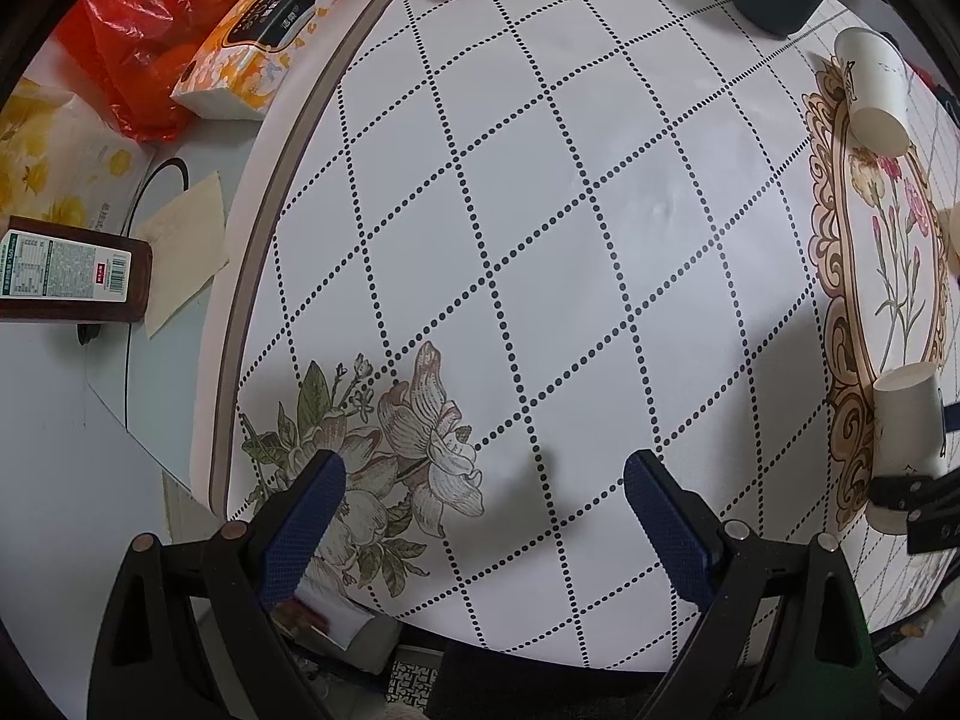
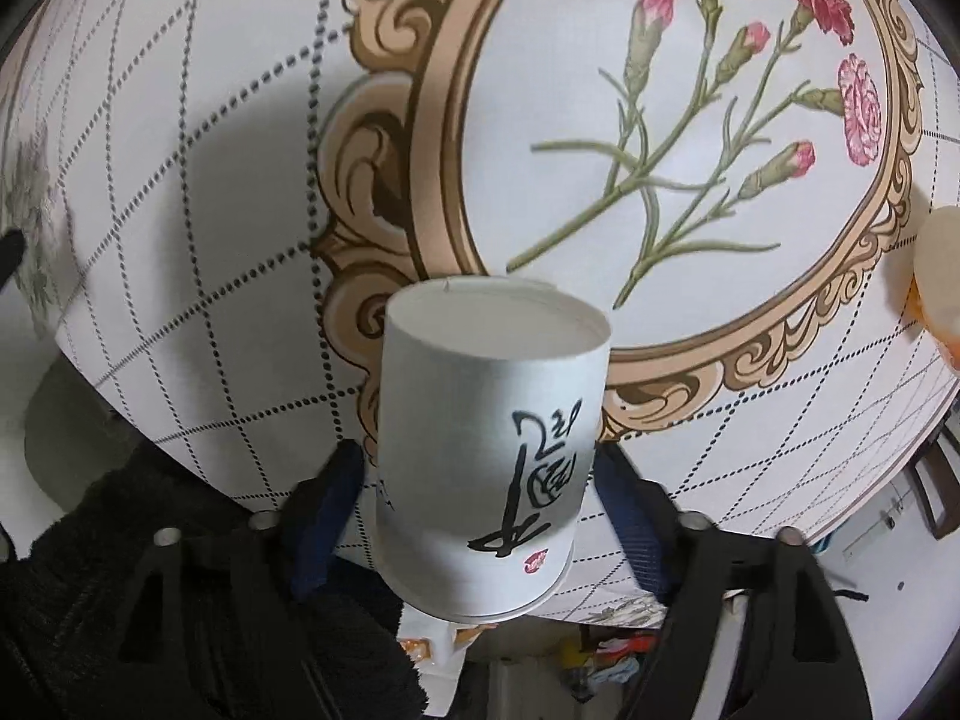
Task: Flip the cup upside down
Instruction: 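Rotate the held white cup with the right gripper so its rim faces down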
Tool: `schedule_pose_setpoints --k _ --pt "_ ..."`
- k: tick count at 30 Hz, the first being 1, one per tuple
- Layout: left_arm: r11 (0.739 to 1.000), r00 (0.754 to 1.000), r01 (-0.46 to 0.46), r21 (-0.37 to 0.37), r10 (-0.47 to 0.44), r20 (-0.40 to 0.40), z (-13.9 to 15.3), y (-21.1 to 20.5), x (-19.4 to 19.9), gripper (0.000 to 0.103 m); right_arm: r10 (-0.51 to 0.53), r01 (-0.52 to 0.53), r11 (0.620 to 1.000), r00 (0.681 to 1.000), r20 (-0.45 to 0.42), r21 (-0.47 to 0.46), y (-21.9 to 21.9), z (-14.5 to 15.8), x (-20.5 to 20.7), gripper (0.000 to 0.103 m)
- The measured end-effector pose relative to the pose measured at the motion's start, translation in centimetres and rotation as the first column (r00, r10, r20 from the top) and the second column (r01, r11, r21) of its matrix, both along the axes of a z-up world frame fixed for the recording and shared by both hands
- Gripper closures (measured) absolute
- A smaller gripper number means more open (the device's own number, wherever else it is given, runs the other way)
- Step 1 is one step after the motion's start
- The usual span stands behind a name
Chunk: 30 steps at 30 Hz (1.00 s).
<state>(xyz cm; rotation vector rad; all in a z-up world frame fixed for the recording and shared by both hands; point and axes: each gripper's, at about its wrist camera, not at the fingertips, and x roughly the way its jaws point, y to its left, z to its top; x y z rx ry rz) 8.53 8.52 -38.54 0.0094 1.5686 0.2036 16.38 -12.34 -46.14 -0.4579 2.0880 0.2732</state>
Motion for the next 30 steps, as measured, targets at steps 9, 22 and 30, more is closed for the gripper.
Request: schedule_pose_setpoints --k 9,22,30 --pt "1.000 1.000 0.025 0.004 -0.025 0.000 0.4 -1.5 -0.6 0.008 -0.056 0.056 0.998 0.996 0.064 -0.004 -0.5 1.0 2.7 0.021" --pt "0.999 0.999 0.054 -0.001 -0.054 0.001 1.3 -3.6 0.0 0.008 -0.169 0.162 0.985 0.977 0.130 0.066 -3.9 1.2 4.8 0.042" --pt "0.999 0.999 0.047 -0.025 -0.047 -0.005 1.6 -4.1 1.0 0.008 -0.278 0.207 0.953 0.889 0.364 0.223 -6.4 6.4 4.7 0.042"
